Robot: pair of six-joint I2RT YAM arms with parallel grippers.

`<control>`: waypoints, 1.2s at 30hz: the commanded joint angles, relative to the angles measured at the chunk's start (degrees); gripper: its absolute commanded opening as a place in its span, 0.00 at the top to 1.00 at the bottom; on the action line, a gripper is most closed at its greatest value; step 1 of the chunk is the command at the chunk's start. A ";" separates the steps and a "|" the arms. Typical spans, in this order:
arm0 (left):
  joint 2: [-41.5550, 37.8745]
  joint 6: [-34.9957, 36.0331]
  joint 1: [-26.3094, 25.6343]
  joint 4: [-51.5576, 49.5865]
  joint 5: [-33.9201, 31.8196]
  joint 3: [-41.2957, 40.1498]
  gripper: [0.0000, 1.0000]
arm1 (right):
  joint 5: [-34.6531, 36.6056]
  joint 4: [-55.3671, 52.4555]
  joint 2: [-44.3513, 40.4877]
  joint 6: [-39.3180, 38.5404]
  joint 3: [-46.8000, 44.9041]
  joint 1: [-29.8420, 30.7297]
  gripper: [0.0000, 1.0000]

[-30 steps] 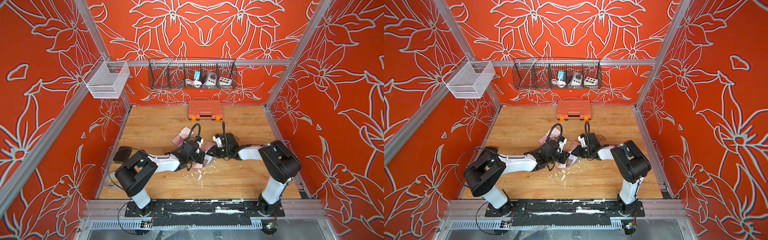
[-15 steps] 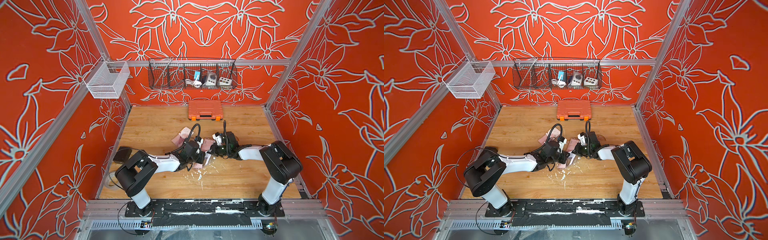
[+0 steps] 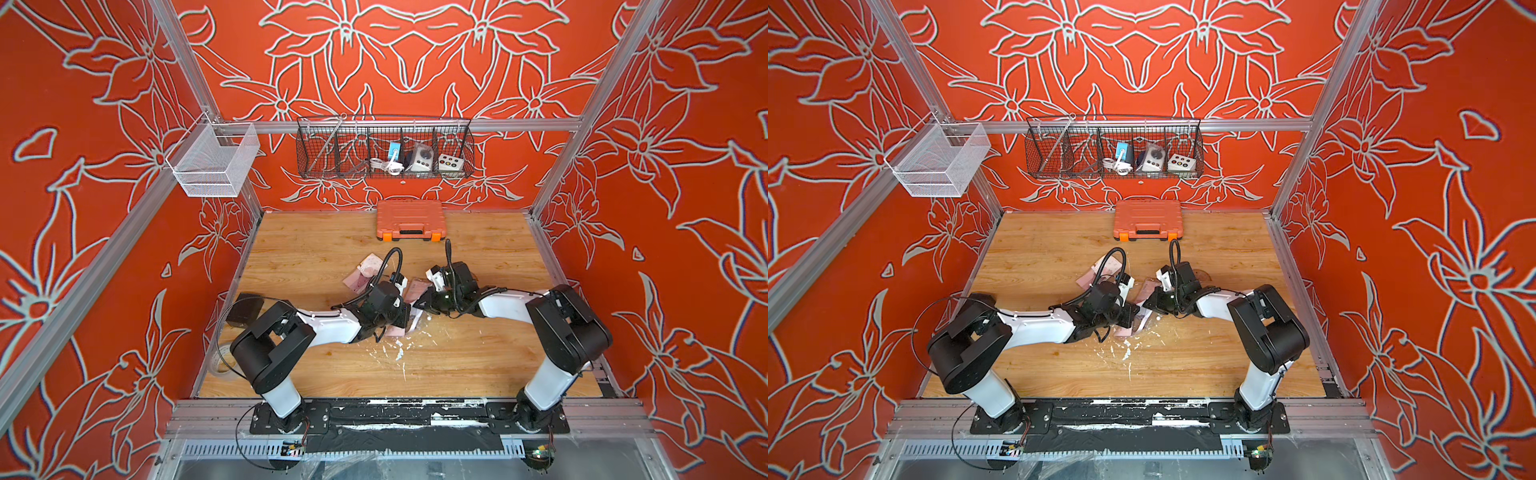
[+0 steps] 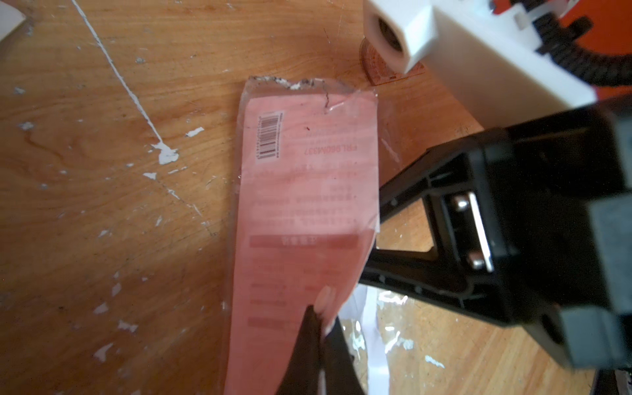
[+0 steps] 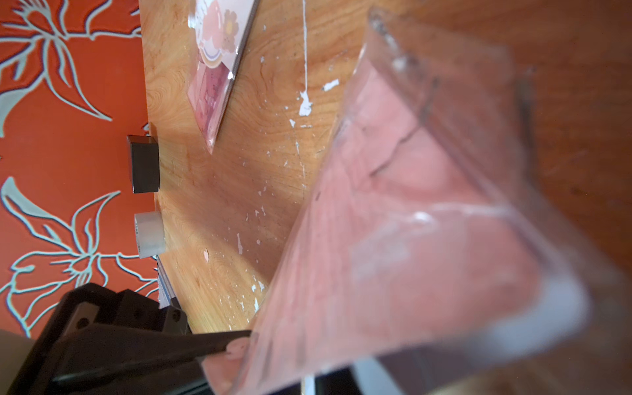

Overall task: Open the ruler set and take out the ruler
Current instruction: Take out the ruler from the ruler set bag.

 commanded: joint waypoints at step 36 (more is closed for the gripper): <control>1.44 0.40 0.03 -6.50 -5.16 0.11 1.00 | -4.06 -10.95 -7.28 -7.81 -0.23 -3.55 0.99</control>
